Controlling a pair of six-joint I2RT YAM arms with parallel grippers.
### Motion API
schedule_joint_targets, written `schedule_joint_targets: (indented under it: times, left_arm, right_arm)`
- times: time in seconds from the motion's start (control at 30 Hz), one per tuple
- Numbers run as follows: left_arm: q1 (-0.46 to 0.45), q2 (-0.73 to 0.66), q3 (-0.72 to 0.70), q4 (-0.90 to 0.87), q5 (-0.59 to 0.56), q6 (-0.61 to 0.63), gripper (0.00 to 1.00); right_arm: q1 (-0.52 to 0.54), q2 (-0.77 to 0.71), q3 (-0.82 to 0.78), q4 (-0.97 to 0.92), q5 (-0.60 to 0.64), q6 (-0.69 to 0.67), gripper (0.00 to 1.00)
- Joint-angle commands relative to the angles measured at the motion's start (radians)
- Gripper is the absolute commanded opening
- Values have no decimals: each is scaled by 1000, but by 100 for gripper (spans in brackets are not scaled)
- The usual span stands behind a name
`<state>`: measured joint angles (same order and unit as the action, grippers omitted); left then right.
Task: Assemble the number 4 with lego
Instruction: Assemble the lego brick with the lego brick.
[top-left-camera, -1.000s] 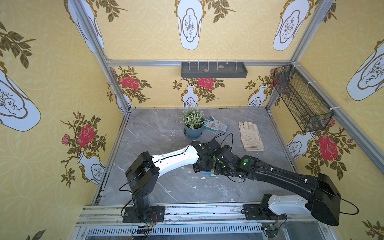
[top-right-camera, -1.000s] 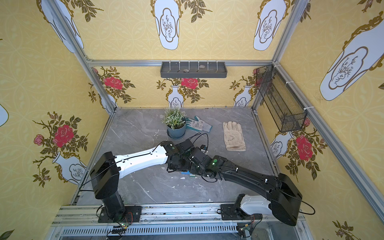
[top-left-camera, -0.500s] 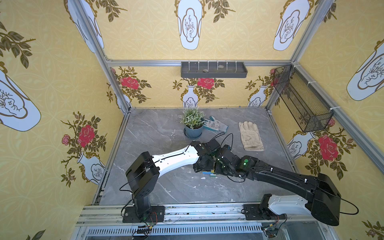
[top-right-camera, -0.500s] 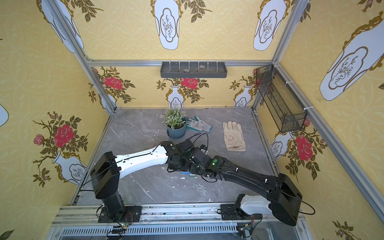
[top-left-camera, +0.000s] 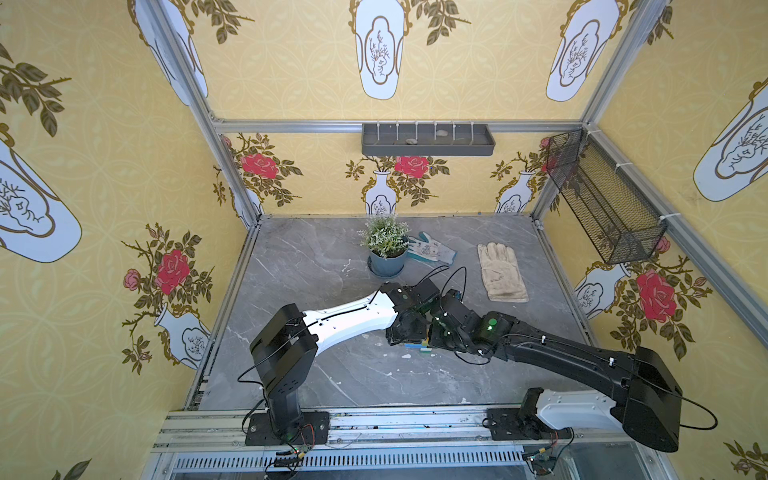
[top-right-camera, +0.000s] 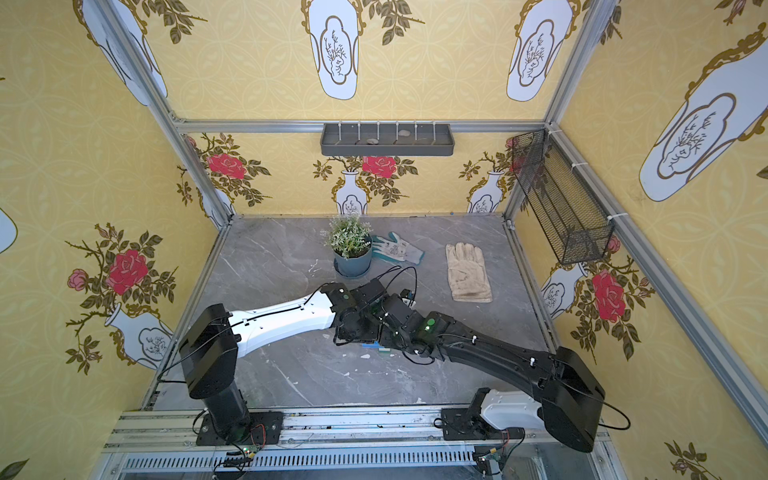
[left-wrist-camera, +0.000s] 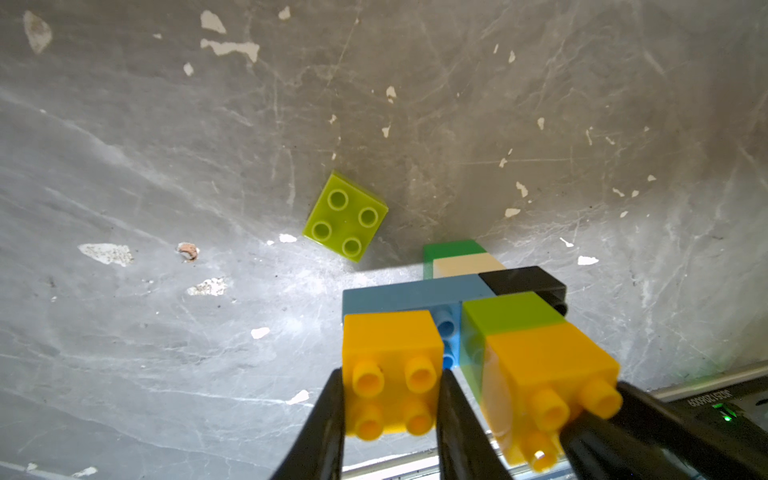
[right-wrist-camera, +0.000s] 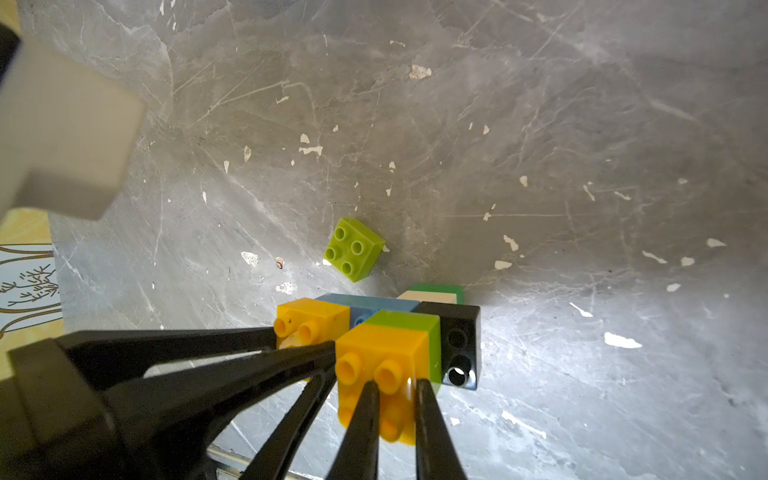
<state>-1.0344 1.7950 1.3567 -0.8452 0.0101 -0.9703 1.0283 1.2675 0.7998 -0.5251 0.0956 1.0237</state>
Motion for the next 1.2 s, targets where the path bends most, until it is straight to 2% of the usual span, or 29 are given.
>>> schedule_joint_targets:
  times: [0.0, 0.5, 1.17]
  left_arm:
    - [-1, 26, -4, -9, 16, -5, 26]
    - [6, 27, -19, 17, 44, -17, 31]
    - [11, -13, -44, 15, 59, -20, 25]
  right_arm:
    - [-2, 23, -25, -210, -5, 0, 8]
    - [-11, 16, -30, -214, -6, -5, 8]
    - [-13, 18, -41, -206, -11, -3, 7]
